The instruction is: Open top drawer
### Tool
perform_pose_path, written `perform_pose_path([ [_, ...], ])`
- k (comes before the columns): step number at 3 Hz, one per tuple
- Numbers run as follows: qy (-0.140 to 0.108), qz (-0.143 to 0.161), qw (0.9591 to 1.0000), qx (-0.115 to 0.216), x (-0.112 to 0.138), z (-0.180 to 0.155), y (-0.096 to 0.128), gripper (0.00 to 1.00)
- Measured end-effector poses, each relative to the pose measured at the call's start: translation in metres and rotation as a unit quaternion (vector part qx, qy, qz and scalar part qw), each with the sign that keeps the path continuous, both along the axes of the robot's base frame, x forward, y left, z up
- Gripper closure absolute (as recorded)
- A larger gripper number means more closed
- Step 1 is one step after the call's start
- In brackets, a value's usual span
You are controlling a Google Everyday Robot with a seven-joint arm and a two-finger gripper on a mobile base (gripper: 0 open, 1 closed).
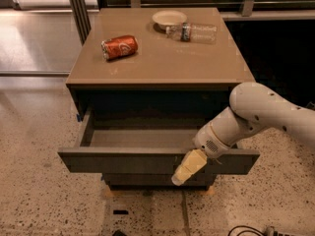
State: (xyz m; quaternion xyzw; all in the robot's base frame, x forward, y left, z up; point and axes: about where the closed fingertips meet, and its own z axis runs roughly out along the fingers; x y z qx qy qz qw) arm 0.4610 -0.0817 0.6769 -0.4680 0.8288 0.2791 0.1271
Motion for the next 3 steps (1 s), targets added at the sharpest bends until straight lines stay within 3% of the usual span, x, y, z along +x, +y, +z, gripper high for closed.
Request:
perform_pose_path([
  [1, 0.051, 0.001, 0.9987, -0.004, -0.048, 0.02, -0.017, 0.0],
  [3, 0.061, 0.007, 0.9981, 0.001, -0.06, 0.018, -0.016, 0.0],
])
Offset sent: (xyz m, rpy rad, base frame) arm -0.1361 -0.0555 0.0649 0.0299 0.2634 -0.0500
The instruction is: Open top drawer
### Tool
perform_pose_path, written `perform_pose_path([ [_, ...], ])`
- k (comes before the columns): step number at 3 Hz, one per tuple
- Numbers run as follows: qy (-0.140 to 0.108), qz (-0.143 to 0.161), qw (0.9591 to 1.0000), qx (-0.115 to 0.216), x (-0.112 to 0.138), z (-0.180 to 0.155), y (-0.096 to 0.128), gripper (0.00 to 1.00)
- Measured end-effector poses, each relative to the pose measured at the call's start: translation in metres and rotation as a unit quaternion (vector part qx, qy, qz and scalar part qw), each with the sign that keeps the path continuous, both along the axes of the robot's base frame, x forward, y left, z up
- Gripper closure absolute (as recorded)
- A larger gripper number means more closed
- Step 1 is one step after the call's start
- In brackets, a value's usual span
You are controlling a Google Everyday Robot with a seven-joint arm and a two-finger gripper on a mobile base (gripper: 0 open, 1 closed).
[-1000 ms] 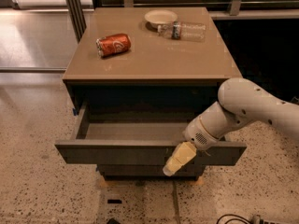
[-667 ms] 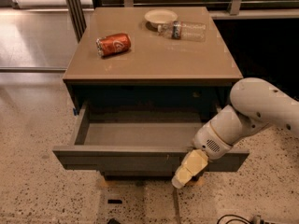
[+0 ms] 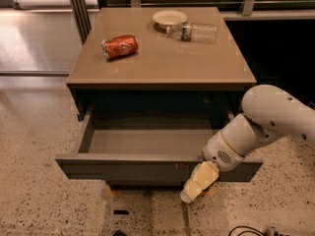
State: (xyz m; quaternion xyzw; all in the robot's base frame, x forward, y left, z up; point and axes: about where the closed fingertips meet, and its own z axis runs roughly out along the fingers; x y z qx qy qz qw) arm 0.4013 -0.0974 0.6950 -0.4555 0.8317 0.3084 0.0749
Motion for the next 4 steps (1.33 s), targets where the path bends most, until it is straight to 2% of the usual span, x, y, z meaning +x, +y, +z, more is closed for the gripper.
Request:
perform_pose_path([
  [4, 0.013, 0.003, 0.9998, 0.012, -0.0043, 0.0021, 0.0009, 0.0],
])
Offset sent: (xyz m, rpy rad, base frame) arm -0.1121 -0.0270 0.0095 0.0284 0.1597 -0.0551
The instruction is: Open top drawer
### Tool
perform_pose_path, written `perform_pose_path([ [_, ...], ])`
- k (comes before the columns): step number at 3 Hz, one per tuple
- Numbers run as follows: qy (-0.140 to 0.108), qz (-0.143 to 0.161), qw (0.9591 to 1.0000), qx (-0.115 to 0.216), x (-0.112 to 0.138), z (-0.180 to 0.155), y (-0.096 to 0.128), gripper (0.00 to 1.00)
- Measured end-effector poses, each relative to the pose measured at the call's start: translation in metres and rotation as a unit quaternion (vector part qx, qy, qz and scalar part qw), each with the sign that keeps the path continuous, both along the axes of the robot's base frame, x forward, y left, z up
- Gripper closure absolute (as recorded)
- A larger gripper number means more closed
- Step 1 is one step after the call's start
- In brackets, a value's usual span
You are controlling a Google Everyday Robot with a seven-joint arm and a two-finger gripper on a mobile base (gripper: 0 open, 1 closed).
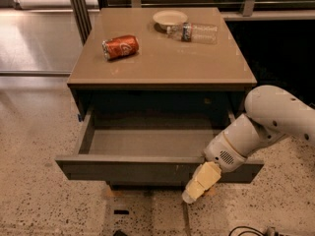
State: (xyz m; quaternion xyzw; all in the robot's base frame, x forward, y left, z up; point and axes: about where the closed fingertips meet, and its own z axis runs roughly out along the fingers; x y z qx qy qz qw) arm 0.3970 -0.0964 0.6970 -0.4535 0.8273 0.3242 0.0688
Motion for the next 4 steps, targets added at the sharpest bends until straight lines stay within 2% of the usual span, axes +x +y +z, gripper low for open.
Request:
perform_pose_path([
  [4, 0.012, 0.002, 0.9999, 0.01, -0.0038, 0.0037, 0.0002, 0.0],
])
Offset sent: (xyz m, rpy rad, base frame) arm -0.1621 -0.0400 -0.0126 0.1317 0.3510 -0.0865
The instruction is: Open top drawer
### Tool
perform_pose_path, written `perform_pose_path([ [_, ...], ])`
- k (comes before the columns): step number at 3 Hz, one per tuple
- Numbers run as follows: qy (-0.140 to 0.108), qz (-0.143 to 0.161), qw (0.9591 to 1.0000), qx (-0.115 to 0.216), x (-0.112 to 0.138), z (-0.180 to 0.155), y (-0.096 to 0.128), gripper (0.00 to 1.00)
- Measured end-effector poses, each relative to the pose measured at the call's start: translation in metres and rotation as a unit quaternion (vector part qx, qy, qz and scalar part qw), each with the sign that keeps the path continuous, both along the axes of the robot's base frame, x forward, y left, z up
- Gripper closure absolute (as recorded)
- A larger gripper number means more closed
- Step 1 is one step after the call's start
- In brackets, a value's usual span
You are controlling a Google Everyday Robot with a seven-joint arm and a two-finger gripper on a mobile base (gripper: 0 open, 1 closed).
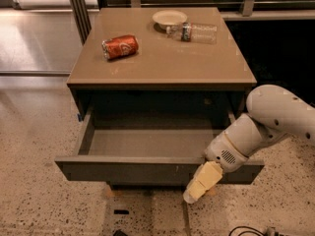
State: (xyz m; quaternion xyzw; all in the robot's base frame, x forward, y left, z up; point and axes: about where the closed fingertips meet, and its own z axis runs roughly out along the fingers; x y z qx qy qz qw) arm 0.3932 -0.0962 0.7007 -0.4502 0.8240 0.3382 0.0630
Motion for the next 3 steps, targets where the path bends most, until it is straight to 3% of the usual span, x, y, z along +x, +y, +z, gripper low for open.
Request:
perform_pose_path([
  [3, 0.005, -0.001, 1.0, 0.003, -0.0012, 0.0023, -0.0016, 0.0],
])
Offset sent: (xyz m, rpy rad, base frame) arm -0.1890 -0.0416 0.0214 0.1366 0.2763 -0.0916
